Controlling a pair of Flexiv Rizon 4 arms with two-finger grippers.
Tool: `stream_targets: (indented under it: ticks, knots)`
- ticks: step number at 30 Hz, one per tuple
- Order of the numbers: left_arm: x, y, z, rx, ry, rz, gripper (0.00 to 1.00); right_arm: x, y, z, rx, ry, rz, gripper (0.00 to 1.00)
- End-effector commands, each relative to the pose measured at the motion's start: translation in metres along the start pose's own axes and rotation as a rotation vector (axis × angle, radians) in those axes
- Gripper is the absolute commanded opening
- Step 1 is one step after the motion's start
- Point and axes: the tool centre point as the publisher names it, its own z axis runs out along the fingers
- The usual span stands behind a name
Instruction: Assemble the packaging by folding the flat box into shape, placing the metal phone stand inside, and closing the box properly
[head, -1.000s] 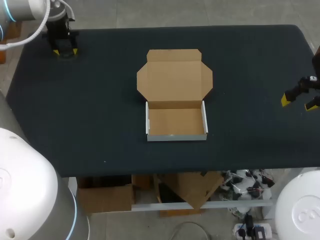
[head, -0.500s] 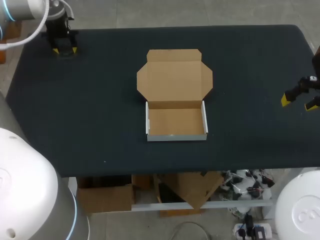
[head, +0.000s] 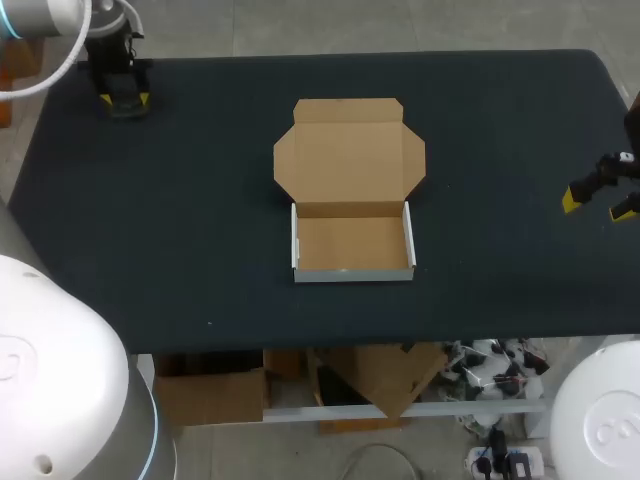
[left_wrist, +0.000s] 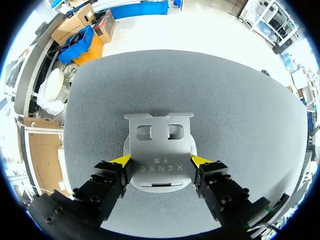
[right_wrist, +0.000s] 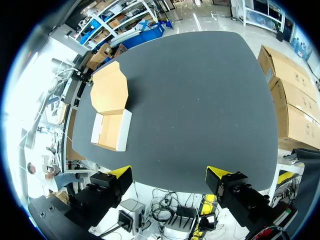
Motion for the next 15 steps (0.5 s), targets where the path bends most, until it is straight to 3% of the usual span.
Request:
stream_targets:
  ticks: [1, 7, 15]
  knots:
    - [-0.001, 0.013, -0.016, 0.023, -0.013, 0.006, 0.0, 0.0, -0.001, -0.002, 0.002, 0.001, 0.0, 1.0]
    - [-0.002, 0.016, -0.029, 0.045, -0.022, 0.014, 0.0, 0.0, -0.001, -0.002, 0.002, 0.001, 0.0, 1.0]
    - [0.005, 0.03, -0.043, 0.053, 0.007, 0.041, 0.0, 0.002, 0.0, -0.002, -0.085, 0.069, -0.21, 1.0]
